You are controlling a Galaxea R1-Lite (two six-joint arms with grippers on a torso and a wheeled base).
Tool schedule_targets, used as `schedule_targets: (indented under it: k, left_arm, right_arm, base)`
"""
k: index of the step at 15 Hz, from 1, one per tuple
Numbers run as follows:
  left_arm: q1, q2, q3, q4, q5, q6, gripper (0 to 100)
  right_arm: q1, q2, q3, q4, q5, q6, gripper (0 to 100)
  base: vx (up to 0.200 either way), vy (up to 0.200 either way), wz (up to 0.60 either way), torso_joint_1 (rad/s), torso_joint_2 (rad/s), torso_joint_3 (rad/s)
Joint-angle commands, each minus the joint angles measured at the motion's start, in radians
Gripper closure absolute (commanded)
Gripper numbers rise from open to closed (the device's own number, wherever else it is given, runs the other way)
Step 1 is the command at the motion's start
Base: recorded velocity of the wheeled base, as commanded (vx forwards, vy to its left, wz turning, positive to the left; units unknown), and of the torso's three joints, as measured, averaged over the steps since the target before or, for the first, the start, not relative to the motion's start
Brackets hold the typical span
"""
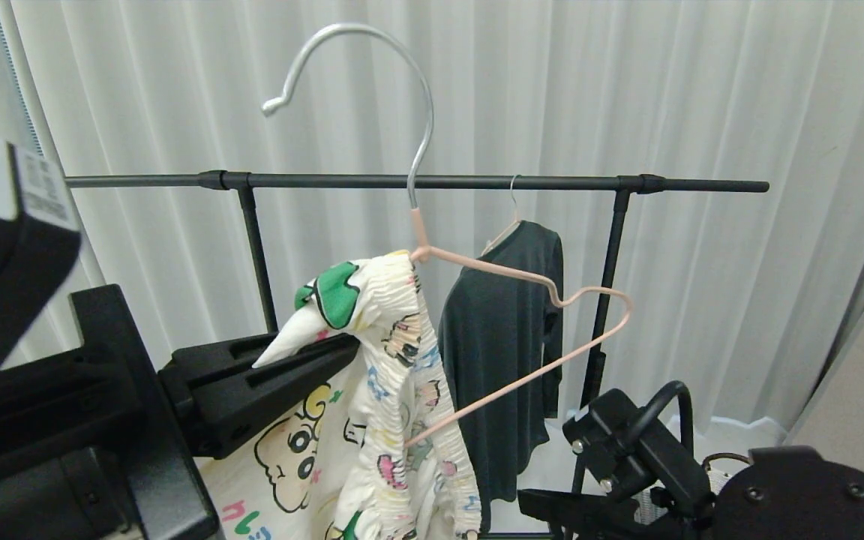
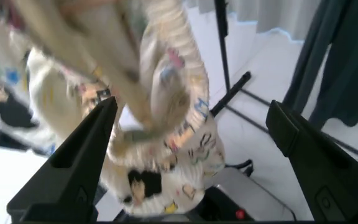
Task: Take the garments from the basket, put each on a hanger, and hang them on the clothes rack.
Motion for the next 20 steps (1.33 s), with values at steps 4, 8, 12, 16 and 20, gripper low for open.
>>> schedule_targets:
  k: [4,8,12,16,20]
  left_arm:
    - [-0.002,-0.001,0.001,-0.037,0.000,0.002,100]
    - [-0.003,-0.003,0.005,-0.037,0.000,0.002,100]
    - [-0.003,-0.001,0.013,-0.037,0.000,0.001,100]
    - [-0.005,0.005,0.014,-0.037,-0.003,-0.001,100]
    - [-0.005,-0.012,0.044,-0.037,-0.003,0.001,100]
  right_arm:
    - [-0.019,-0.009,0.014,0.073,-0.002,0.047,0]
    - [-0.071,-0.017,0.012,0.104,-0.005,0.045,0]
    - [-0.171,-0.105,0.009,0.319,-0.080,0.048,0]
    - [-0.136,-0.187,0.052,0.363,-0.044,0.037,0]
    - [-0.335,-0.200,0.115,0.420,-0.111,-0.012,0]
  base:
    - [0.000,0.000,0.00,0.000,0.00,0.000]
    - [0.000,0.000,0.00,0.000,0.00,0.000]
    - [0.000,0.000,0.00,0.000,0.00,0.000]
    - [0.000,0.000,0.00,0.000,0.00,0.000]
    - [0.000,0.000,0.00,0.000,0.00,0.000]
